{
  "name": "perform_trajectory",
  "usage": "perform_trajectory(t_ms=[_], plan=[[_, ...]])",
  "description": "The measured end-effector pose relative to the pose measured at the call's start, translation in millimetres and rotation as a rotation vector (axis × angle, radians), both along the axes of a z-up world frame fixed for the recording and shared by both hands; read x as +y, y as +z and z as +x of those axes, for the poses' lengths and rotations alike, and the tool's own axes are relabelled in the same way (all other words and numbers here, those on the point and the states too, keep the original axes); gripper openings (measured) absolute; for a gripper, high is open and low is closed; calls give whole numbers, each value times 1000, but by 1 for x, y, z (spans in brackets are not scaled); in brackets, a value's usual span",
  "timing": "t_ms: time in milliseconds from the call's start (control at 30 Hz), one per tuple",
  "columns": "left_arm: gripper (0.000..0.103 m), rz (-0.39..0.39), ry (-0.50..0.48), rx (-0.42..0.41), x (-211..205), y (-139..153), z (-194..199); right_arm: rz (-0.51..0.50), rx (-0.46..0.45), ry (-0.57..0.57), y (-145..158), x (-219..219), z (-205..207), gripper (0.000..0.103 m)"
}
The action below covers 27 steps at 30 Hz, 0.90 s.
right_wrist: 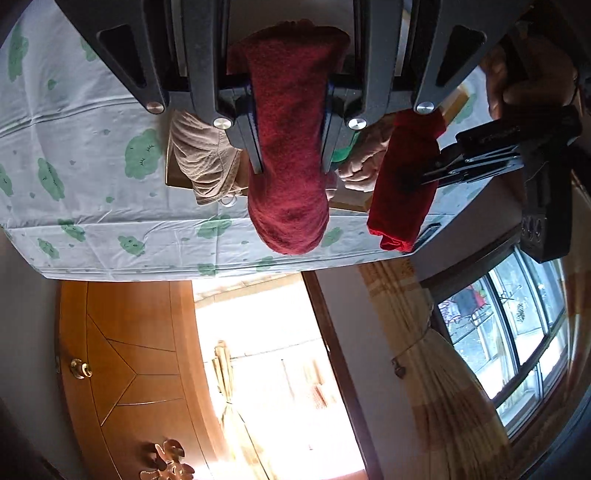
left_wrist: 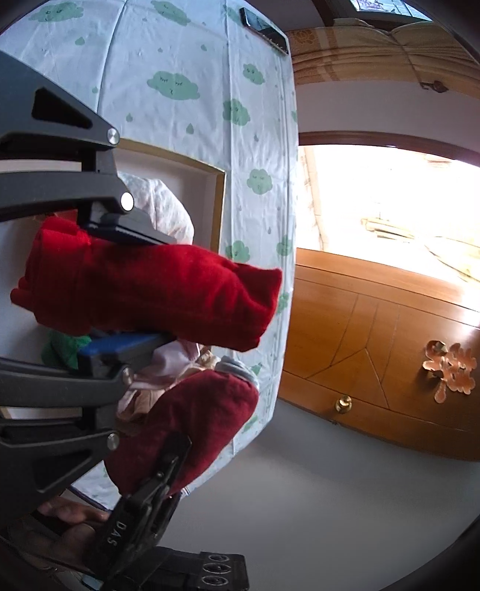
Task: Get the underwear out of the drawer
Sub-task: 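Lower both red garments into the tray, opening both tools, then withdraw both tools from the tray and lower them into the drawer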
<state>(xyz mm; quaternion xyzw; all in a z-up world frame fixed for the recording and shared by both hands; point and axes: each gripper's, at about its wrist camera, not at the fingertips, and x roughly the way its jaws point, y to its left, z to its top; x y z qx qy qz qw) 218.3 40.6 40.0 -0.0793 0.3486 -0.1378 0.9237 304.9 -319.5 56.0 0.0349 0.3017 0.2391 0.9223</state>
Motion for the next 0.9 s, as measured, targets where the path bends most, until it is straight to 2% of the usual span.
perform_trajectory(t_ms=[100, 200, 233, 267, 333, 500, 633, 767, 900], plan=[[41, 14, 10, 27, -5, -9, 10, -20, 8, -3, -9, 10, 7, 28], [43, 26, 19, 57, -10, -18, 18, -27, 28, -2, -17, 14, 12, 34], [46, 28, 22, 59, -12, -20, 18, -23, 30, -8, -19, 13, 13, 43], [46, 30, 25, 54, -12, -21, 17, -20, 38, -9, -20, 11, 12, 56], [49, 37, 25, 35, -14, -20, 12, -18, 40, -9, -22, 4, 9, 66], [63, 36, 26, -44, -7, -8, -12, -11, -6, 2, -15, -16, -16, 71], [64, 19, -10, -86, 0, 0, -39, -20, -35, 57, -11, -37, -58, 75], [64, 73, -67, -143, -5, 3, -80, -68, -73, 130, -16, -50, -103, 78], [65, 119, -139, -184, -13, 0, -123, -117, -74, 196, -32, -56, -146, 79]])
